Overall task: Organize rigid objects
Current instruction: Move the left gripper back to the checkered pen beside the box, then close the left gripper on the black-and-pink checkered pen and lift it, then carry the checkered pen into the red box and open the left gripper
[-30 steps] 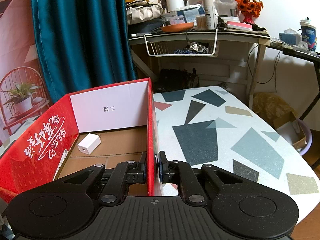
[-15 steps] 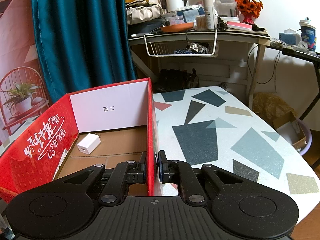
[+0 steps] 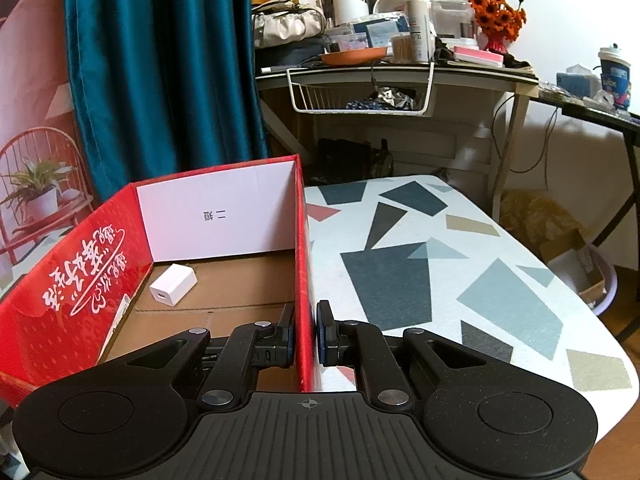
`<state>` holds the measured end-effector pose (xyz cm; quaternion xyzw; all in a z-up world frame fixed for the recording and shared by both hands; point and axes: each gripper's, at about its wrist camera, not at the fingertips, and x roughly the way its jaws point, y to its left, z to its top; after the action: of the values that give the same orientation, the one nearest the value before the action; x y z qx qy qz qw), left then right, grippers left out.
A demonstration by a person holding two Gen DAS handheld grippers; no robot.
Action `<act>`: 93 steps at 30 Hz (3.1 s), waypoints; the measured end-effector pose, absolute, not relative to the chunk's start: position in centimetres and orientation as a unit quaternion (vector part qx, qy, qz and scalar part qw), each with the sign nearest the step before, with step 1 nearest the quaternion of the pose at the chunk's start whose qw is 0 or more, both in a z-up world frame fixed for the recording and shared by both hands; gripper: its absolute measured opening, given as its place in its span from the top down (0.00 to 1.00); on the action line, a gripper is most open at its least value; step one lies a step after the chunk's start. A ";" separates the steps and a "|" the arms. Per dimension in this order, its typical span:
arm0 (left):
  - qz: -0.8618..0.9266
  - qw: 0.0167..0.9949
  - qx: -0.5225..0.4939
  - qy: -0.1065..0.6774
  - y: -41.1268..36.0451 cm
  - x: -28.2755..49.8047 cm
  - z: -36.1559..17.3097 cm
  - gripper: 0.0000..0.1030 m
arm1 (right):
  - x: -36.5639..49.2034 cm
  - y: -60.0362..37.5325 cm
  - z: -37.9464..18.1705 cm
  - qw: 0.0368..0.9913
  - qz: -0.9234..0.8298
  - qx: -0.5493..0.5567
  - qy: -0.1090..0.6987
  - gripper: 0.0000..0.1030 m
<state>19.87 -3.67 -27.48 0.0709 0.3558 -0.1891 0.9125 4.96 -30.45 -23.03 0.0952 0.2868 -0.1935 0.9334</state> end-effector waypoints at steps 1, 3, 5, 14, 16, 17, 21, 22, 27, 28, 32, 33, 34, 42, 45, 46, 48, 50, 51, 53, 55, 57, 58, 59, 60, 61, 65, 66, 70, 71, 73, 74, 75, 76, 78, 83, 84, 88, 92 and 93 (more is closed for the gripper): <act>-0.190 0.912 0.072 0.355 -3.7 19.9 -27.5 0.77 | 5.0 -30.4 -23.1 0.934 -0.194 0.093 0.286 0.91; -0.190 0.913 0.073 0.355 -3.6 19.8 -27.5 0.77 | 5.0 -30.3 -23.1 0.934 -0.195 0.092 0.286 0.91; -0.191 0.913 0.073 0.354 -3.7 19.8 -27.5 0.77 | 5.0 -30.2 -23.1 0.934 -0.197 0.086 0.285 0.91; -0.194 0.912 0.075 0.354 -3.6 19.9 -27.5 0.77 | 5.0 -29.9 -23.1 0.935 -0.197 0.079 0.284 0.91; -0.196 0.911 0.075 0.354 -3.5 19.9 -27.5 0.77 | 5.0 -29.9 -23.1 0.936 -0.197 0.077 0.283 0.91; -0.197 0.911 0.075 0.354 -3.5 19.9 -27.5 0.77 | 4.9 -29.9 -23.1 0.936 -0.196 0.077 0.282 0.91; -0.197 0.910 0.071 0.357 -3.4 20.0 -27.4 0.83 | 4.9 -29.9 -23.1 0.936 -0.196 0.077 0.282 0.91; -0.197 0.910 0.070 0.357 -3.3 20.0 -27.4 0.83 | 4.9 -29.9 -23.1 0.936 -0.196 0.077 0.281 0.91; -0.197 0.911 0.073 0.356 -3.4 20.0 -27.4 0.83 | 4.9 -29.9 -23.1 0.936 -0.196 0.076 0.281 0.91; -0.197 0.911 0.073 0.356 -3.5 20.0 -27.4 0.83 | 4.9 -29.9 -23.1 0.936 -0.196 0.077 0.281 0.91; -0.199 0.911 0.074 0.354 -3.4 20.0 -27.5 0.83 | 4.9 -29.9 -23.2 0.936 -0.196 0.078 0.281 0.91; -0.200 0.911 0.069 0.355 -3.3 20.0 -27.4 0.84 | 4.9 -29.9 -23.2 0.936 -0.196 0.078 0.281 0.91; -0.201 0.910 0.063 0.356 -3.1 20.1 -27.4 0.84 | 4.9 -29.9 -23.2 0.936 -0.196 0.077 0.281 0.91; -0.205 0.918 0.031 0.338 -2.4 20.4 -25.2 0.84 | 5.0 -29.9 -23.2 0.937 -0.194 0.080 0.281 0.91; -0.200 0.924 0.010 0.325 -2.0 20.8 -23.7 0.84 | 5.0 -29.9 -23.3 0.937 -0.192 0.084 0.280 0.91; -0.201 0.926 0.003 0.319 -1.9 20.9 -23.0 0.84 | 5.0 -30.0 -23.3 0.937 -0.192 0.084 0.280 0.91; -0.205 0.931 -0.002 0.303 -1.9 21.2 -21.6 0.84 | 5.0 -29.9 -23.3 0.937 -0.192 0.084 0.280 0.91; -0.214 0.935 -0.003 0.283 -2.2 21.4 -20.1 0.84 | 5.0 -30.0 -23.3 0.937 -0.192 0.084 0.280 0.91; -0.219 0.937 -0.003 0.273 -2.5 21.6 -19.3 0.84 | 5.0 -30.0 -23.3 0.937 -0.192 0.085 0.280 0.91; -0.231 0.938 -0.003 0.258 -3.1 22.0 -18.0 0.84 | 5.0 -30.0 -23.3 0.937 -0.193 0.085 0.280 0.91; -0.244 0.937 -0.003 0.250 -4.0 22.6 -16.8 0.84 | 5.0 -30.0 -23.3 0.937 -0.193 0.084 0.280 0.91; -0.257 0.935 -0.004 0.244 -5.0 23.1 -16.0 0.84 | 5.0 -30.0 -23.3 0.937 -0.193 0.085 0.280 0.91; -0.264 0.934 0.000 0.240 -5.7 23.5 -15.5 0.84 | 5.0 -30.0 -23.3 0.937 -0.193 0.085 0.280 0.91; -0.272 0.933 0.007 0.234 -6.3 23.8 -15.3 0.84 | 5.0 -30.0 -23.3 0.937 -0.192 0.085 0.280 0.91; -0.280 0.933 0.020 0.225 -7.1 23.9 -15.0 0.84 | 5.0 -30.0 -23.3 0.937 -0.192 0.085 0.280 0.91; -0.288 0.933 0.037 0.215 -8.0 24.0 -14.8 0.84 | 5.0 -30.0 -23.3 0.937 -0.192 0.085 0.280 0.91; -0.315 0.923 0.090 0.200 -11.2 24.8 -14.8 0.84 | 5.0 -30.0 -23.3 0.937 -0.192 0.085 0.280 0.91; -0.322 0.919 0.096 0.205 -11.9 25.1 -15.0 0.84 | 5.1 -30.0 -23.3 0.937 -0.192 0.084 0.280 0.91; -0.351 0.897 0.138 0.231 -14.4 25.9 -16.8 0.84 | 5.1 -30.0 -23.3 0.937 -0.190 0.085 0.280 0.91; -0.356 0.893 0.153 0.231 -14.8 25.9 -17.2 0.84 | 5.1 -30.0 -23.3 0.937 -0.190 0.086 0.280 0.91; -0.360 0.886 0.184 0.227 -15.4 25.7 -18.2 0.84 | 5.0 -30.1 -23.3 0.937 -0.188 0.086 0.280 0.91; -0.362 0.884 0.190 0.229 -15.5 25.7 -18.5 0.83 | 5.0 -30.0 -23.3 0.938 -0.188 0.086 0.280 0.91; -0.363 0.882 0.189 0.234 -15.4 25.8 -18.8 0.84 | 5.0 -30.1 -23.3 0.938 -0.187 0.086 0.280 0.91; -0.364 0.881 0.186 0.239 -15.3 26.0 -18.9 0.84 | 5.0 -30.1 -23.3 0.938 -0.187 0.087 0.279 0.91; -0.363 0.879 0.183 0.248 -15.3 26.3 -19.1 0.83 | 4.9 -30.2 -23.3 0.938 -0.187 0.087 0.278 0.91; -0.364 0.873 0.174 0.275 -14.9 26.7 -19.5 0.82 | 5.0 -30.1 -23.3 0.938 -0.187 0.088 0.279 0.91; -0.362 0.874 0.170 0.276 -14.7 26.7 -19.6 0.82 | 4.9 -30.2 -23.3 0.938 -0.187 0.088 0.278 0.91; -0.360 0.876 0.154 0.281 -13.7 26.7 -19.4 0.82 | 4.9 -30.2 -23.3 0.938 -0.187 0.088 0.278 0.91; -0.358 0.877 0.157 0.280 -12.9 26.4 -19.1 0.81 | 4.9 -30.1 -23.4 0.938 -0.187 0.089 0.279 0.91; -0.359 0.877 0.154 0.281 -12.7 26.4 -19.1 0.79 | 4.9 -30.2 -23.4 0.938 -0.187 0.089 0.278 0.91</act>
<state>26.37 -12.68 -19.05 0.1543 0.2807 -0.3590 0.8766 4.89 -30.17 -23.42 0.0892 0.2784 -0.1869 0.9379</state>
